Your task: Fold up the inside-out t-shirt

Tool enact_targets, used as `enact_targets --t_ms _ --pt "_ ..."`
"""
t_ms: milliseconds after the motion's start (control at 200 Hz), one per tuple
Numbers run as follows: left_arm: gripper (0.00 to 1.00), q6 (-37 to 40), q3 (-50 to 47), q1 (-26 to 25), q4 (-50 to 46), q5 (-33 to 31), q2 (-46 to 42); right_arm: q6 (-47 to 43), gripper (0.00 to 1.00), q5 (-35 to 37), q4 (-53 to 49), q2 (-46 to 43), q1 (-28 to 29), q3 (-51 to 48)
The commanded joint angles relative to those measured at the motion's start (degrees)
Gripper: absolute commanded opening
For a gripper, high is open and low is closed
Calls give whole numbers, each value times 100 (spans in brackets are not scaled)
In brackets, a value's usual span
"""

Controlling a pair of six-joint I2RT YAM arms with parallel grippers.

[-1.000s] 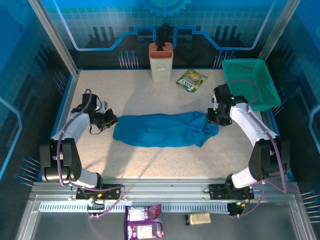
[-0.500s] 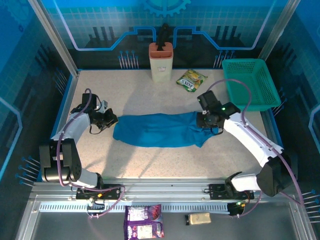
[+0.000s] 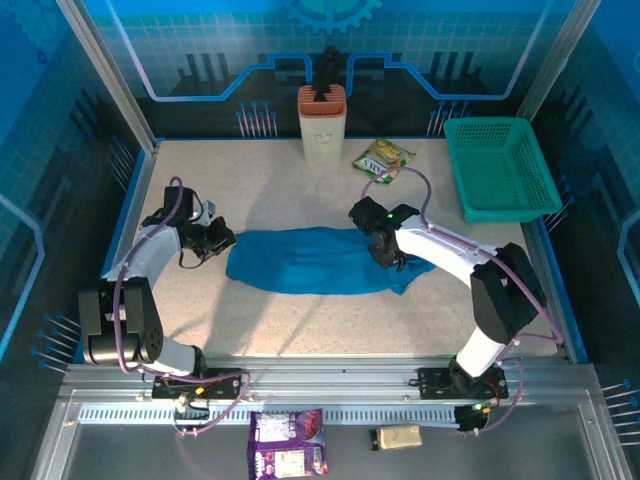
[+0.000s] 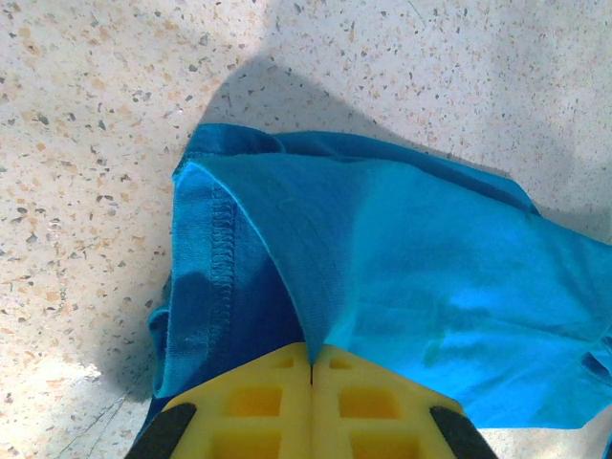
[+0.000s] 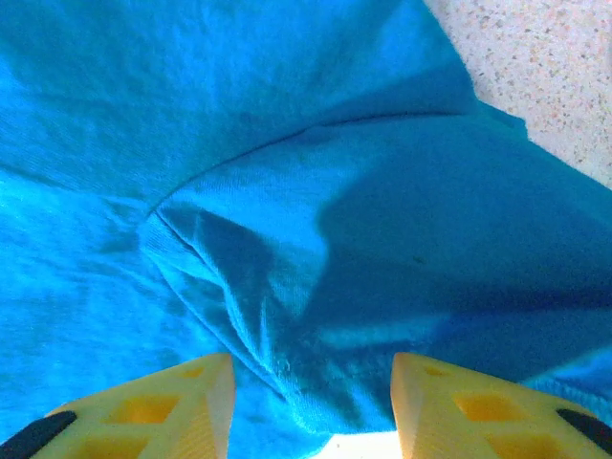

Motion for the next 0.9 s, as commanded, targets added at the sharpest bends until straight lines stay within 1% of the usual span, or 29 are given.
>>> enact_targets --t_ms 0,50,230,380,435,500,575,655,760,891 --pt "0 -39 42 45 -8 48 -175 -611 46 102 -71 163 69 117" --pt "0 -31 51 45 -17 40 -177 -643 46 62 -67 244 72 136" --pt "0 -36 51 45 -18 5 -177 -593 41 335 -170 525 -5 232" --pt "0 -37 69 47 -21 4 -157 -673 43 241 -240 577 -115 251" --pt "0 -30 82 47 -19 9 -152 -699 41 207 -239 565 -162 234" --pt "0 -25 103 45 -26 9 -141 -726 37 222 -228 539 -210 224" --pt "0 -26 113 45 -26 -4 -136 -735 29 221 -246 506 -257 224" --pt "0 -36 139 50 -36 -11 -139 -745 18 270 -270 433 -288 259" --pt "0 -56 241 47 -35 15 -172 -762 0 289 -305 285 -367 350" --pt "0 -148 680 53 -51 123 -331 -851 0 459 -401 -58 -543 748"
